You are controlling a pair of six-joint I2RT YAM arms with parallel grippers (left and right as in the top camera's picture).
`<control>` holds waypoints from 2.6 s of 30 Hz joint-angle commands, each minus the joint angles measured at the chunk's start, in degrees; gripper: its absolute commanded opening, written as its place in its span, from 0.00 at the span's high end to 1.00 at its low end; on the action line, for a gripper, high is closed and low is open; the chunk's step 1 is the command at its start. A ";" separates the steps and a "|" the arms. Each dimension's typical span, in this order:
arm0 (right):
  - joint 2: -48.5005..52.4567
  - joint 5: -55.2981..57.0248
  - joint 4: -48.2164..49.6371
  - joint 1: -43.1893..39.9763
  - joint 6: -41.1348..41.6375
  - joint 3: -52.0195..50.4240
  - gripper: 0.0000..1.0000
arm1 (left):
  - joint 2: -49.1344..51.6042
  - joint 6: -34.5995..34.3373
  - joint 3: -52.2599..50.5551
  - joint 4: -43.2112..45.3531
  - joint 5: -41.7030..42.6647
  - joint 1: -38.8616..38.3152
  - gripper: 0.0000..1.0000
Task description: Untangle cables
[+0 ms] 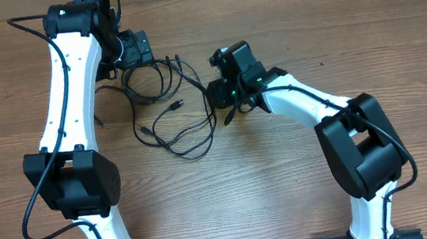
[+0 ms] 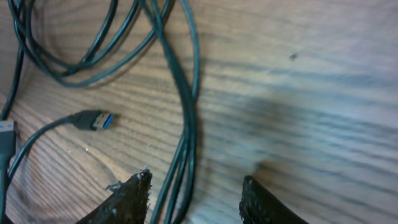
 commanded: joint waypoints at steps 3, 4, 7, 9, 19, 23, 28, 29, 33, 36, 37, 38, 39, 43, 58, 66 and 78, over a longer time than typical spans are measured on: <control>1.53 -2.12 -0.31 2.29 1.01 -0.35 0.55 | -0.72 -0.79 1.01 0.07 0.59 -0.37 0.00; 1.62 -2.12 -0.13 2.75 1.01 -0.35 0.59 | -0.72 -0.79 1.01 0.07 0.59 -0.37 0.00; 1.66 -1.27 -0.09 2.86 1.01 -0.35 0.75 | -0.72 -0.79 1.01 0.07 0.61 -0.37 0.00; 1.66 -1.27 -0.09 2.86 1.01 -0.35 0.81 | -0.72 -0.79 1.01 0.07 0.59 -0.37 0.00; 1.75 -0.59 -0.13 2.86 0.98 -0.39 0.56 | -0.72 -0.79 1.01 0.07 0.59 -0.37 0.00; 2.73 -0.63 0.11 2.86 1.01 -0.42 0.54 | -0.72 -0.79 1.01 0.07 0.59 -0.37 0.00; 4.11 -0.63 0.35 2.91 0.98 -0.42 0.59 | -0.72 -0.79 1.01 0.07 0.61 -0.37 0.00; 4.17 -0.63 0.35 2.91 0.98 -0.42 0.60 | -0.72 -0.79 1.01 0.07 0.59 -0.37 0.00; 4.26 -0.61 0.81 2.91 0.98 -0.39 0.74 | -0.72 -0.79 1.01 0.07 0.59 -0.37 0.00; 4.26 -0.63 2.51 2.84 0.98 -0.37 0.89 | -0.72 -0.79 1.01 0.07 0.59 -0.37 0.00; 4.17 -0.63 2.80 2.84 0.98 -0.33 0.91 | -0.72 -0.79 1.01 0.07 0.59 -0.37 0.00; 4.11 -0.63 2.95 2.84 0.98 -0.22 0.92 | -0.72 -0.79 1.01 0.07 0.59 -0.37 0.00; 3.78 -0.63 3.06 2.84 0.98 -0.22 0.92 | -0.72 -0.79 1.01 0.07 0.61 -0.37 0.00; 1.36 -0.61 2.99 2.60 0.96 -0.22 0.92 | -0.72 -0.79 1.01 0.07 0.59 -0.37 0.00; -15.45 -0.59 -5.29 2.47 -0.96 -0.22 0.94 | -0.72 -0.79 1.01 0.07 0.59 -0.37 0.00; -34.71 1.60 -6.71 2.49 -0.94 -0.22 0.96 | -0.72 -0.79 1.01 0.07 0.59 -0.37 0.00; -29.88 13.31 -19.47 2.47 -0.92 -0.31 0.48 | -0.72 -0.79 1.01 0.07 0.59 -0.37 0.00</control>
